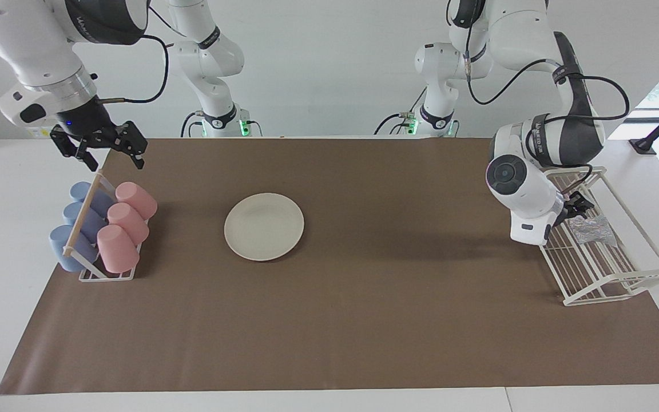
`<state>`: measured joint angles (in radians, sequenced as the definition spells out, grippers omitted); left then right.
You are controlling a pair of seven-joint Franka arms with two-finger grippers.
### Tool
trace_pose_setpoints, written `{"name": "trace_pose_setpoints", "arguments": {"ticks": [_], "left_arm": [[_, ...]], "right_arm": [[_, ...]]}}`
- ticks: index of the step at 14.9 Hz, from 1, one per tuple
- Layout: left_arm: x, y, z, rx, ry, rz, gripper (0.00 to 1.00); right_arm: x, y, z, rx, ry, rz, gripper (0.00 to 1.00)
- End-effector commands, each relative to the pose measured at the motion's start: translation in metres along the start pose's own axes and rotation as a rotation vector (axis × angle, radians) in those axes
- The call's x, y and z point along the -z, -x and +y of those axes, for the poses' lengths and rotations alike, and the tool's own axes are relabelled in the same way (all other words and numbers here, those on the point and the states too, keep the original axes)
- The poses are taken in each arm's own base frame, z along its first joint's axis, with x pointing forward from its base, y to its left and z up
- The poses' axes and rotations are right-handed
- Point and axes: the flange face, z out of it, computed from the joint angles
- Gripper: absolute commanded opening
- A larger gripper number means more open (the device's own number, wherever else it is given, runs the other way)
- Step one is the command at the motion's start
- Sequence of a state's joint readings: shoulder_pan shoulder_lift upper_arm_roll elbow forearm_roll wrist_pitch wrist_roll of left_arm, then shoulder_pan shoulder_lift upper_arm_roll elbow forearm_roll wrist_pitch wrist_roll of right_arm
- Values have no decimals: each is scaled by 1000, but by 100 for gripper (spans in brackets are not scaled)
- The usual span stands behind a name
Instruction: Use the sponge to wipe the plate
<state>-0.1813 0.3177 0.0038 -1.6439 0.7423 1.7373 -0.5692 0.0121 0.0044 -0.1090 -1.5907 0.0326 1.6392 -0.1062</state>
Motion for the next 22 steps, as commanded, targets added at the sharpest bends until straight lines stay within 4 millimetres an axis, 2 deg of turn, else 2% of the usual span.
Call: {"name": "trace_pose_setpoints", "arguments": {"ticks": [1,4,8,11,13,14,16,17,20,22], "left_arm": [[26,-2,-33,88,158,-14,100],[59,0,-54,166,339,-52,100],[100,22,-115,241,638,-124,100],[124,51,-131,109,647,-152,100],[139,67,-141,28,759,-180,100],[140,76,-141,-26,779,-201,100],[129,89,-127,-48,788,-181,100],[122,89,-121,-37,797,-149,100],[124,91,-117,-114,787,-139,100],[133,87,-129,-136,729,-163,100]], "right_arm": [[6,2,0,15,18,-6,100],[6,2,0,-2,18,-5,100],[6,0,-10,-45,18,0,100],[6,1,-6,-49,18,-1,100],[8,2,-3,-51,18,-3,100],[9,3,-2,-46,16,-3,100],[10,6,-2,-42,16,-16,100],[9,8,-2,-39,15,-27,100],[10,8,-9,-28,13,-29,100],[8,8,-12,-20,12,-37,100]]}}
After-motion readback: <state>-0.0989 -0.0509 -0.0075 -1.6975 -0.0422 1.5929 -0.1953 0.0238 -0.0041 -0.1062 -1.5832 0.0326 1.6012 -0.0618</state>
